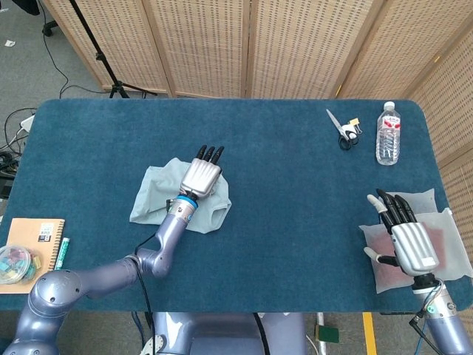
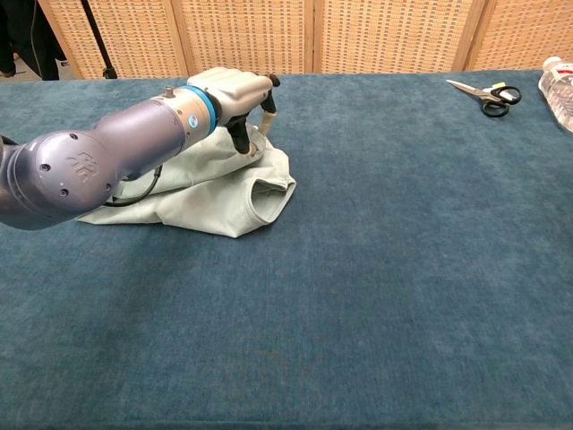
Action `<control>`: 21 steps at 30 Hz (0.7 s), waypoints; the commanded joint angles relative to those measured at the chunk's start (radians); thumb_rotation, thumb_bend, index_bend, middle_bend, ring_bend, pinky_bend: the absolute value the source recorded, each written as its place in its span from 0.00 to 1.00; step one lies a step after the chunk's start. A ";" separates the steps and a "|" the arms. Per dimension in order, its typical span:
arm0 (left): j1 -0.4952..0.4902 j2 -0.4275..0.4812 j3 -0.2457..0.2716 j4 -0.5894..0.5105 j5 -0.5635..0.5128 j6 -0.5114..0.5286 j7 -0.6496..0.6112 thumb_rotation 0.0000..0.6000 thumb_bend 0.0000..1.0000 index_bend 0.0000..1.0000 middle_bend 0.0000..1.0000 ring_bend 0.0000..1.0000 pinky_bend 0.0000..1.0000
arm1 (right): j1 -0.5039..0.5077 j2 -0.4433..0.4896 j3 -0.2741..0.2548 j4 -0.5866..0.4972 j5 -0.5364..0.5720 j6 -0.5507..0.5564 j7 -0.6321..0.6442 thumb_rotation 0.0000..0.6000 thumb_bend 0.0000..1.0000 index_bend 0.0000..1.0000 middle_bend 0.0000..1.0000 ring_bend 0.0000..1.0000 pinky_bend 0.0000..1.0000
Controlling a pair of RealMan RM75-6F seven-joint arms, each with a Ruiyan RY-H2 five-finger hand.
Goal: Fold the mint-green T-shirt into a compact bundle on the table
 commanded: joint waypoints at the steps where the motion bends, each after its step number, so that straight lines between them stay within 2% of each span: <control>1: -0.002 -0.012 -0.007 0.008 -0.008 -0.012 -0.009 1.00 0.34 0.18 0.00 0.00 0.00 | -0.001 0.001 0.000 -0.001 -0.001 0.002 0.000 1.00 0.00 0.00 0.00 0.00 0.00; 2: -0.002 -0.015 -0.009 0.008 -0.007 -0.012 -0.015 1.00 0.27 0.04 0.00 0.00 0.00 | -0.002 0.002 -0.001 -0.002 -0.001 0.003 -0.001 1.00 0.00 0.00 0.00 0.00 0.00; 3: -0.001 -0.016 -0.011 0.008 -0.003 -0.011 -0.019 1.00 0.23 0.01 0.00 0.00 0.00 | -0.002 0.002 -0.001 -0.003 -0.002 0.003 -0.001 1.00 0.00 0.00 0.00 0.00 0.00; 5: 0.002 -0.017 -0.014 0.006 0.013 0.002 -0.037 1.00 0.15 0.00 0.00 0.00 0.00 | -0.003 0.003 -0.001 -0.005 -0.003 0.005 -0.002 1.00 0.00 0.00 0.00 0.00 0.00; 7: 0.007 -0.013 -0.016 0.001 0.026 0.009 -0.054 1.00 0.11 0.00 0.00 0.00 0.00 | -0.004 0.004 -0.002 -0.006 -0.004 0.006 -0.003 1.00 0.00 0.00 0.00 0.00 0.00; 16: 0.034 0.039 -0.026 -0.049 0.041 0.027 -0.074 1.00 0.05 0.00 0.00 0.00 0.00 | -0.006 0.004 -0.006 -0.012 -0.012 0.008 -0.009 1.00 0.00 0.00 0.00 0.00 0.00; 21: 0.081 0.112 -0.008 -0.100 0.077 0.062 -0.100 1.00 0.07 0.00 0.00 0.00 0.00 | -0.009 0.007 -0.005 -0.014 -0.014 0.014 -0.006 1.00 0.00 0.00 0.00 0.00 0.00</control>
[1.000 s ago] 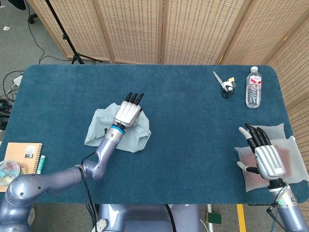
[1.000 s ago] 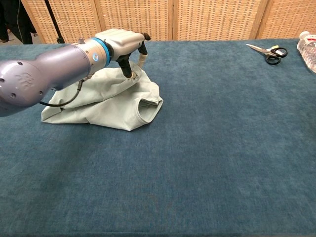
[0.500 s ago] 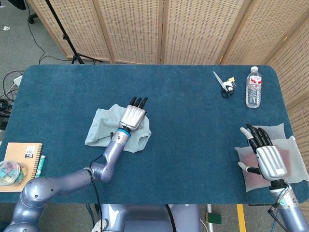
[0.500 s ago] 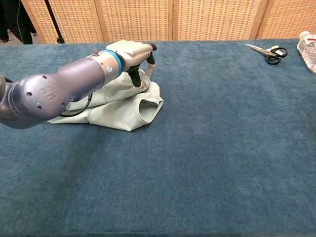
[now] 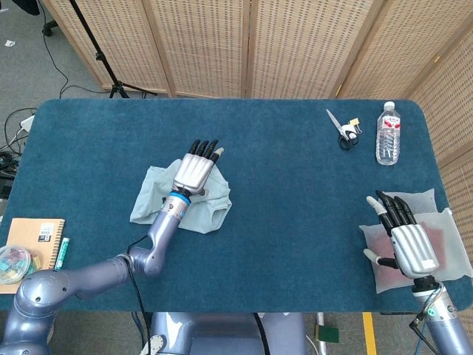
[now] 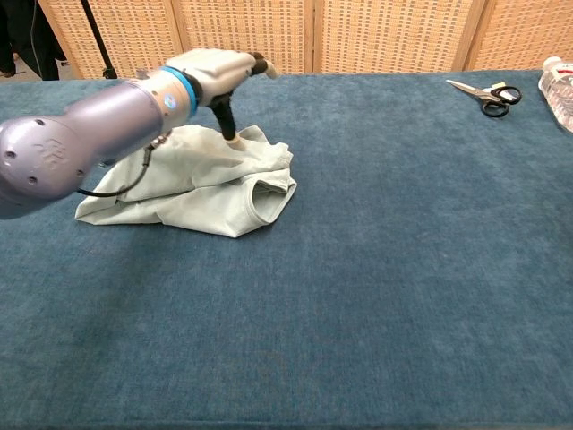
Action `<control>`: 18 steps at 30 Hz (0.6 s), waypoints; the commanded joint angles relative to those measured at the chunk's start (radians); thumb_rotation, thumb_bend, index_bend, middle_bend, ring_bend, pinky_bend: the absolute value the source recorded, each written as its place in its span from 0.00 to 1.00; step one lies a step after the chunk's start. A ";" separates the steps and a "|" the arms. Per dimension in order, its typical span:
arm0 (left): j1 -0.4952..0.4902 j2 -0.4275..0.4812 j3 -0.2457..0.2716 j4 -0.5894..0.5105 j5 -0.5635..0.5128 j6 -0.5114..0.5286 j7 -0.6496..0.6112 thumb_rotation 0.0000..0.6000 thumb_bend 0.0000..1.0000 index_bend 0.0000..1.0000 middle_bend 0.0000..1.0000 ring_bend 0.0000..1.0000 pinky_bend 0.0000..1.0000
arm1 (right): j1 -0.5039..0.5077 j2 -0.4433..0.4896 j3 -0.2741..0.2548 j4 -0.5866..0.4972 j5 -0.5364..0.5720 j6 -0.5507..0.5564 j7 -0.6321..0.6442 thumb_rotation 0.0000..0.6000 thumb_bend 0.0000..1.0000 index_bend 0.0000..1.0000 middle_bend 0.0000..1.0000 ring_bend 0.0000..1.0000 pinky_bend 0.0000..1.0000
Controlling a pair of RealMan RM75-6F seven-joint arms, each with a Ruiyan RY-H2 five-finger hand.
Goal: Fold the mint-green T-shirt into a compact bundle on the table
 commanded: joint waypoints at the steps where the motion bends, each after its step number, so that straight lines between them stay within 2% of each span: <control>1: 0.042 0.061 0.016 -0.041 0.031 0.018 -0.035 1.00 0.08 0.00 0.00 0.00 0.00 | -0.001 0.002 -0.001 -0.001 -0.001 0.001 0.002 1.00 0.00 0.00 0.00 0.00 0.00; 5: 0.104 0.159 0.020 -0.070 0.066 0.022 -0.137 1.00 0.10 0.00 0.00 0.00 0.00 | -0.002 0.004 -0.002 -0.003 -0.005 0.004 0.004 1.00 0.00 0.00 0.00 0.00 0.00; 10: 0.169 0.267 0.067 -0.026 0.190 -0.006 -0.332 1.00 0.12 0.02 0.00 0.00 0.00 | 0.000 0.002 -0.005 -0.007 -0.012 0.000 -0.004 1.00 0.00 0.00 0.00 0.00 0.00; 13: 0.194 0.283 0.101 0.034 0.259 -0.019 -0.441 1.00 0.13 0.09 0.00 0.00 0.00 | 0.002 -0.002 -0.007 -0.011 -0.015 -0.004 -0.015 1.00 0.00 0.00 0.00 0.00 0.00; 18: 0.209 0.236 0.144 0.184 0.332 -0.059 -0.591 1.00 0.17 0.17 0.00 0.00 0.00 | 0.005 -0.009 -0.012 -0.018 -0.021 -0.011 -0.038 1.00 0.00 0.00 0.00 0.00 0.00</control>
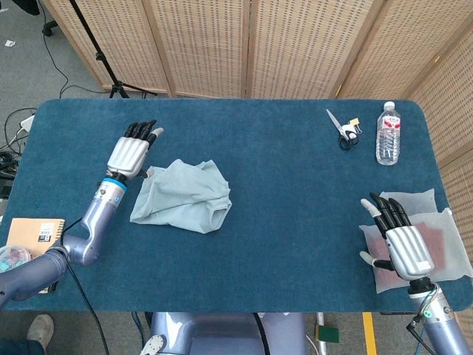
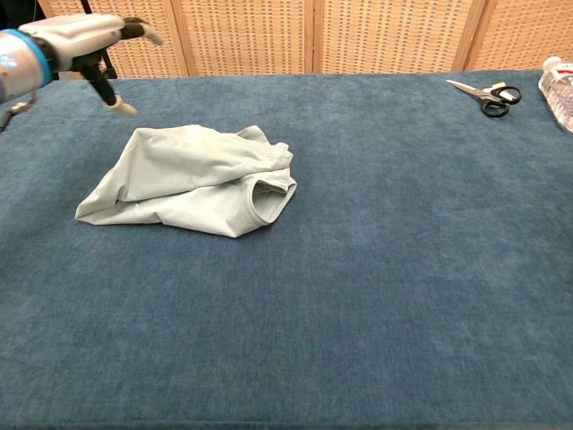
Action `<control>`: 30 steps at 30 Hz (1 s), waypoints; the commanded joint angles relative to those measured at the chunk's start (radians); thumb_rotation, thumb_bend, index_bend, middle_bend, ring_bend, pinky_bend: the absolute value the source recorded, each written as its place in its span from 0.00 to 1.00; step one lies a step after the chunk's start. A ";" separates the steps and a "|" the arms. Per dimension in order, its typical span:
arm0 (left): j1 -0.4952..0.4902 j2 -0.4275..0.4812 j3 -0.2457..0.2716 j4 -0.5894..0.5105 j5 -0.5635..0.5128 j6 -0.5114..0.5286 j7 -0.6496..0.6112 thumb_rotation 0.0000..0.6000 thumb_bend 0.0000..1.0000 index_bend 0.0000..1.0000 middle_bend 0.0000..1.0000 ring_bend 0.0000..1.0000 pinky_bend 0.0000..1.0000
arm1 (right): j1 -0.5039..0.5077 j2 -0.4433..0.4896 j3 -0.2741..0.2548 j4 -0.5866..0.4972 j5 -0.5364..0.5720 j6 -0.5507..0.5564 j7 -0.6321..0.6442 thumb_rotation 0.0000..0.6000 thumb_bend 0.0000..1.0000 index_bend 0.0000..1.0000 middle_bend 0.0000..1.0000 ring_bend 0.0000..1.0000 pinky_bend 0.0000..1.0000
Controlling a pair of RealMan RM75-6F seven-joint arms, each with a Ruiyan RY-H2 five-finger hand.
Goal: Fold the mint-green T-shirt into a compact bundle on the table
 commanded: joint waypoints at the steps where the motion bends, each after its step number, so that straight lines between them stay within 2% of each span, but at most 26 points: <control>1: 0.027 -0.025 0.050 0.130 0.082 -0.041 -0.125 1.00 0.18 0.19 0.00 0.00 0.00 | 0.002 -0.004 -0.002 -0.002 -0.002 -0.004 -0.008 1.00 0.00 0.00 0.00 0.00 0.00; 12: -0.002 -0.161 0.100 0.332 0.198 -0.053 -0.259 1.00 0.22 0.27 0.00 0.00 0.00 | 0.009 -0.014 0.000 0.006 0.013 -0.025 -0.024 1.00 0.00 0.00 0.00 0.00 0.00; 19: -0.019 -0.228 0.096 0.415 0.229 -0.018 -0.305 1.00 0.27 0.29 0.00 0.00 0.00 | 0.011 -0.017 -0.001 0.010 0.017 -0.032 -0.027 1.00 0.00 0.00 0.00 0.00 0.00; 30: -0.052 -0.309 0.091 0.487 0.241 -0.051 -0.299 1.00 0.27 0.30 0.00 0.00 0.00 | 0.010 -0.017 -0.002 0.009 0.015 -0.027 -0.031 1.00 0.00 0.00 0.00 0.00 0.00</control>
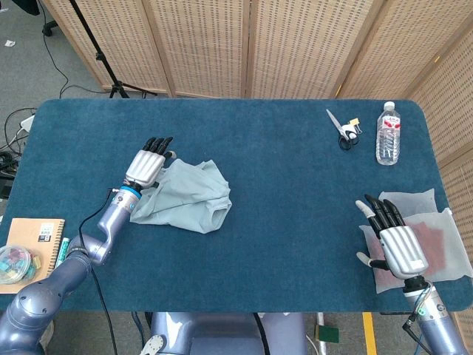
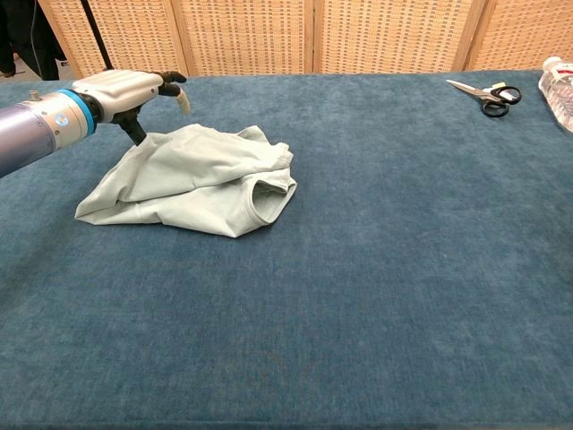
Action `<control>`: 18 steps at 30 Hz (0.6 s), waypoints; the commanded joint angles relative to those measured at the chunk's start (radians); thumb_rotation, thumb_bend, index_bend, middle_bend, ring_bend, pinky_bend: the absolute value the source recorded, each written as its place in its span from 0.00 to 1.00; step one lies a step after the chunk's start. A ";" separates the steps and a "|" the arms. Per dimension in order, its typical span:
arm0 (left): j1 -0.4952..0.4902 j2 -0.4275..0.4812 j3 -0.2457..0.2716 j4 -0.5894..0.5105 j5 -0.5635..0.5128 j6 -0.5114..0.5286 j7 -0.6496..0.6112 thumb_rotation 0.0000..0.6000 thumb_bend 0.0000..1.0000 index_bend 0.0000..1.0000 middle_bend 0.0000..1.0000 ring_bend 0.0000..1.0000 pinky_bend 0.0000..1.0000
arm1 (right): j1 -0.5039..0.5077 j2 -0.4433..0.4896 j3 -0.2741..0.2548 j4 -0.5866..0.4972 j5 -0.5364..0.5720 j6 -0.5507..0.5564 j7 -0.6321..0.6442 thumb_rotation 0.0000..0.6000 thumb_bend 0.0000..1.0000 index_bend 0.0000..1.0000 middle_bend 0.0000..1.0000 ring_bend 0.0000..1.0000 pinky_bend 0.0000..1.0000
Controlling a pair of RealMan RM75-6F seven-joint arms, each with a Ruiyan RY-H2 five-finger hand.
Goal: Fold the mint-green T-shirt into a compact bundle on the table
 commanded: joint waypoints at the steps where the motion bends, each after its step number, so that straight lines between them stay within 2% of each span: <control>1: -0.006 -0.017 -0.002 0.010 0.004 0.001 0.000 1.00 0.28 0.30 0.00 0.00 0.00 | -0.001 0.001 0.000 0.000 -0.001 0.002 0.001 1.00 0.00 0.00 0.00 0.00 0.00; 9: -0.013 -0.053 -0.005 0.043 0.011 0.015 0.014 1.00 0.36 0.36 0.00 0.00 0.00 | -0.003 0.005 0.000 -0.004 -0.007 0.011 0.004 1.00 0.00 0.00 0.00 0.00 0.00; 13: -0.015 -0.068 -0.009 0.059 0.009 0.017 0.022 1.00 0.43 0.41 0.00 0.00 0.00 | -0.004 0.008 -0.001 -0.007 -0.012 0.016 0.005 1.00 0.00 0.00 0.00 0.00 0.00; 18: -0.019 -0.089 -0.010 0.084 0.012 0.019 0.028 1.00 0.45 0.47 0.00 0.00 0.00 | -0.007 0.013 -0.001 -0.014 -0.019 0.027 0.006 1.00 0.00 0.00 0.00 0.00 0.00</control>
